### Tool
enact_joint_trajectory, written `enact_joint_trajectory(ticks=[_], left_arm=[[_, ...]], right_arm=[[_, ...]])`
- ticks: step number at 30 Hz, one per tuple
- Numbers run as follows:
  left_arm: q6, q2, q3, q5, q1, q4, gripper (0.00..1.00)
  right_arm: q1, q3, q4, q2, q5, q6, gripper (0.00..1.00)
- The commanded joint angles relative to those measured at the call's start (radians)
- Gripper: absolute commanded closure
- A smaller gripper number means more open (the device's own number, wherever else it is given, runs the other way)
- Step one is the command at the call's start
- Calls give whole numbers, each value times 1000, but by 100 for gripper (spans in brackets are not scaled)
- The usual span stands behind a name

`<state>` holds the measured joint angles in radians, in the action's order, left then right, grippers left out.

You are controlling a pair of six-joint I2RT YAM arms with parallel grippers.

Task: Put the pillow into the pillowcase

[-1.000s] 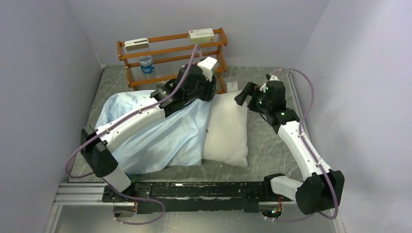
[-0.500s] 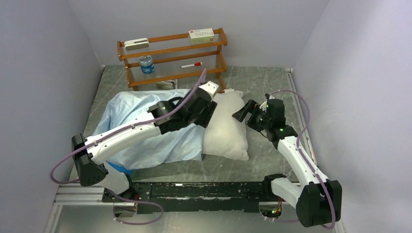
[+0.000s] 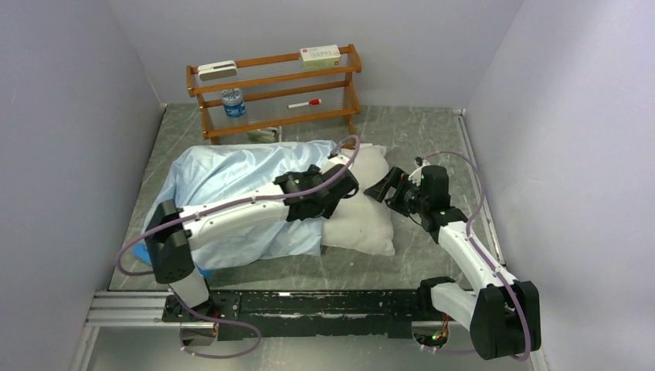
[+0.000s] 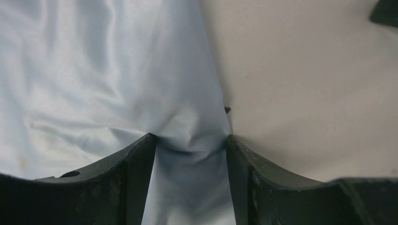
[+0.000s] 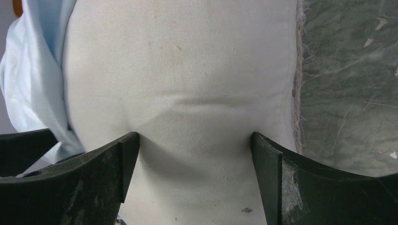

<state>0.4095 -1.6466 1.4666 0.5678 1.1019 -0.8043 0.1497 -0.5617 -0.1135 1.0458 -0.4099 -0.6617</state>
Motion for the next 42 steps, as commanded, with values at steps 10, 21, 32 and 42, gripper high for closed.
enact_joint_trajectory(ticks=[10, 21, 32, 42], left_arm=[[-90, -115, 242, 17, 103, 94, 95], [-153, -65, 292, -273, 118, 399, 95], [-124, -111, 321, -505, 121, 479, 95], [-206, -51, 422, -206, 119, 313, 95]], right_arm=[[1, 146, 203, -58, -166, -111, 34], [98, 170, 445, -29, -209, -324, 49], [205, 186, 611, -1, -56, -440, 60], [190, -66, 368, -149, 22, -262, 100]])
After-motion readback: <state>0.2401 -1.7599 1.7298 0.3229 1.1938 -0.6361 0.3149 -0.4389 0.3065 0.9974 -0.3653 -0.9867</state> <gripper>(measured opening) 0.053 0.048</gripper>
